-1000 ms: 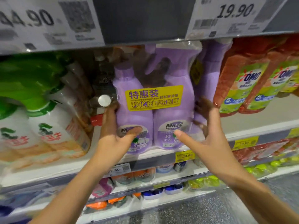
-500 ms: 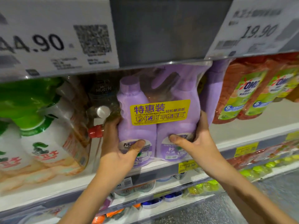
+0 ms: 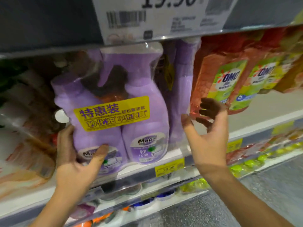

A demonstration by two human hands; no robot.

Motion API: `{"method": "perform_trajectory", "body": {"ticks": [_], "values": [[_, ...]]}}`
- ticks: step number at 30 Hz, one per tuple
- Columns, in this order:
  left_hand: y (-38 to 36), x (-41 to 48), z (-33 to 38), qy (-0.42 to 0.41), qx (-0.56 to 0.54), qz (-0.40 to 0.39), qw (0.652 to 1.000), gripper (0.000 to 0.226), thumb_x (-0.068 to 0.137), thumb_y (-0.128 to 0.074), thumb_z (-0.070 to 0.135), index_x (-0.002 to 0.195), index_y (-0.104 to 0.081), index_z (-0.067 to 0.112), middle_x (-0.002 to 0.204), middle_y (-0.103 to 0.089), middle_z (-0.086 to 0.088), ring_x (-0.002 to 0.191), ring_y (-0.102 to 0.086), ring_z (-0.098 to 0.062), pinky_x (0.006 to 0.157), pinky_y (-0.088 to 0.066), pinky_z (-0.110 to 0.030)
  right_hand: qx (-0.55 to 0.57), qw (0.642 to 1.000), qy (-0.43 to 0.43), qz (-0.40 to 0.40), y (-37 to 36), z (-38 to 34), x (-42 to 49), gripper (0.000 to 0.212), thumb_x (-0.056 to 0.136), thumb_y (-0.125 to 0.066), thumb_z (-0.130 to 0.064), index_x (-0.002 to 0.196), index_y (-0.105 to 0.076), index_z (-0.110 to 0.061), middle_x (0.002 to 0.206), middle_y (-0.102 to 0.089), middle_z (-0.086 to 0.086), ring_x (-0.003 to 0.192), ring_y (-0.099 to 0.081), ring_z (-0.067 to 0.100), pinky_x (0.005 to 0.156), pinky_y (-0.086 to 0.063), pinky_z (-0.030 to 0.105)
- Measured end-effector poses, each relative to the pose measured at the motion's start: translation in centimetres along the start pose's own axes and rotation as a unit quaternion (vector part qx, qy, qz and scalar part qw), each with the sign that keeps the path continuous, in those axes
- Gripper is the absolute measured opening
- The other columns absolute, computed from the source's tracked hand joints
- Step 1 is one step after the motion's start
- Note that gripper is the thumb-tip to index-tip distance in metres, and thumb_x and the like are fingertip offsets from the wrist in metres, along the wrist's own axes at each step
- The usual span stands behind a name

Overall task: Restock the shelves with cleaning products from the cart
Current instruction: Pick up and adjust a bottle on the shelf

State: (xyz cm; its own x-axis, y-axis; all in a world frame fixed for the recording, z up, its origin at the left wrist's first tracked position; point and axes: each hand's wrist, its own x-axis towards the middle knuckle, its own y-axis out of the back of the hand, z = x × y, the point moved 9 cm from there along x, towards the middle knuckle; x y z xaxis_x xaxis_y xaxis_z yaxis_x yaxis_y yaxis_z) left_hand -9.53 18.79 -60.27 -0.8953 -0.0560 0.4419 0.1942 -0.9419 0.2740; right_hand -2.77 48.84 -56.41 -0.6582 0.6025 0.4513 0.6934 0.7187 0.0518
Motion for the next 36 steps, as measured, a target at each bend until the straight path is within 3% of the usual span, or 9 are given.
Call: {"method": "perform_trajectory", "body": {"ticks": [5, 8, 11, 14, 18, 21, 27, 33, 36], "values": [[0.5, 0.2, -1.1, 0.011, 0.012, 0.031, 0.999, 0.062, 0.066, -0.071, 0.067, 0.118, -0.044, 0.046, 0.124, -0.054, -0.023, 0.116, -0.052, -0.043, 0.098, -0.038, -0.064, -0.079, 0.986, -0.05, -0.136, -3.9, 2.3, 2.5, 0.075, 0.069, -0.083, -0.008, 0.131, -0.041, 0.001, 0.124, -0.053, 0.019, 0.114, -0.053, 0.033, 0.097, -0.043, 0.049], [0.9, 0.2, -1.3, 0.008, 0.029, 0.065, 0.997, 0.06, 0.064, -0.073, 0.057, 0.116, -0.046, 0.048, 0.123, -0.056, -0.021, 0.114, -0.054, -0.041, 0.097, -0.04, -0.063, -0.136, 0.979, -0.032, -0.151, -4.0, 2.4, 3.1, 0.07, 0.068, -0.083, -0.014, 0.127, -0.048, -0.005, 0.114, -0.062, 0.01, 0.102, -0.06, 0.029, 0.086, -0.047, 0.036], [0.9, 0.1, -1.1, 0.008, 0.008, 0.083, 0.997, 0.056, 0.063, -0.075, 0.048, 0.112, -0.047, 0.046, 0.117, -0.055, -0.027, 0.108, -0.054, -0.046, 0.092, -0.04, -0.066, -0.17, 0.969, -0.034, -0.174, -3.0, 2.8, 4.2, 0.056, 0.065, -0.084, -0.012, 0.112, -0.053, -0.015, 0.086, -0.06, -0.006, 0.076, -0.059, 0.019, 0.058, -0.039, 0.009], [0.8, 0.1, -0.7, 0.01, 0.0, 0.091, 0.996, 0.053, 0.062, -0.075, 0.043, 0.108, -0.049, 0.046, 0.113, -0.056, -0.029, 0.103, -0.055, -0.048, 0.088, -0.042, -0.066, -0.197, 0.949, -0.048, -0.243, -1.8, 3.3, 5.6, 0.047, 0.068, -0.085, -0.017, 0.103, -0.054, -0.021, 0.075, -0.059, -0.011, 0.063, -0.053, 0.004, 0.053, -0.037, 0.009], [0.9, -0.1, -1.0, 0.024, 0.002, 0.092, 0.996, 0.055, 0.059, -0.076, 0.046, 0.108, -0.05, 0.045, 0.113, -0.057, -0.027, 0.098, -0.057, -0.05, 0.082, -0.048, -0.061, -0.196, 0.92, -0.069, -0.331, -0.8, 4.0, 7.0, 0.049, 0.07, -0.084, -0.021, 0.111, -0.058, -0.014, 0.098, -0.07, 0.004, 0.088, -0.063, 0.027, 0.076, -0.047, 0.031], [0.7, -0.2, -1.5, 0.053, -0.016, 0.082, 0.995, 0.062, 0.057, -0.078, 0.053, 0.11, -0.048, 0.042, 0.115, -0.056, -0.028, 0.093, -0.058, -0.053, 0.078, -0.049, -0.06, -0.147, 0.912, -0.1, -0.369, 0.2, 4.5, 7.4, 0.055, 0.07, -0.083, -0.013, 0.119, -0.06, -0.014, 0.108, -0.072, -0.002, 0.106, -0.064, 0.022, 0.092, -0.05, 0.044], [0.3, -0.8, 0.0, 0.026, 0.032, 0.108, 0.993, 0.072, 0.062, -0.075, 0.046, 0.124, -0.048, 0.021, 0.121, -0.054, -0.027, 0.108, -0.055, -0.046, 0.09, -0.043, -0.064, -0.115, 0.88, -0.153, -0.434, 3.5, 5.2, 8.5, 0.056, 0.058, -0.08, -0.02, 0.112, -0.064, -0.015, 0.107, -0.074, -0.003, 0.101, -0.069, 0.012, 0.086, -0.055, 0.024], [0.3, -1.3, 1.8, 0.016, 0.055, 0.134, 0.989, 0.062, 0.062, -0.068, 0.047, 0.116, -0.043, 0.03, 0.122, -0.054, -0.023, 0.113, -0.053, -0.039, 0.101, -0.04, -0.055, -0.022, 0.949, -0.131, -0.286, 4.4, 5.3, 7.1, 0.078, 0.054, -0.081, -0.005, 0.126, -0.052, -0.014, 0.108, -0.071, -0.005, 0.093, -0.067, 0.0, 0.072, -0.051, 0.011], [0.1, -1.3, 2.5, 0.018, 0.054, 0.133, 0.989, 0.051, 0.061, -0.065, 0.054, 0.107, -0.046, 0.043, 0.113, -0.055, 0.007, 0.108, -0.054, -0.024, 0.098, -0.043, -0.036, -0.023, 0.966, -0.095, -0.238, 4.5, 5.0, 7.2, 0.074, 0.056, -0.083, -0.002, 0.122, -0.053, -0.011, 0.102, -0.068, -0.008, 0.081, -0.064, -0.008, 0.068, -0.048, 0.008]]}}
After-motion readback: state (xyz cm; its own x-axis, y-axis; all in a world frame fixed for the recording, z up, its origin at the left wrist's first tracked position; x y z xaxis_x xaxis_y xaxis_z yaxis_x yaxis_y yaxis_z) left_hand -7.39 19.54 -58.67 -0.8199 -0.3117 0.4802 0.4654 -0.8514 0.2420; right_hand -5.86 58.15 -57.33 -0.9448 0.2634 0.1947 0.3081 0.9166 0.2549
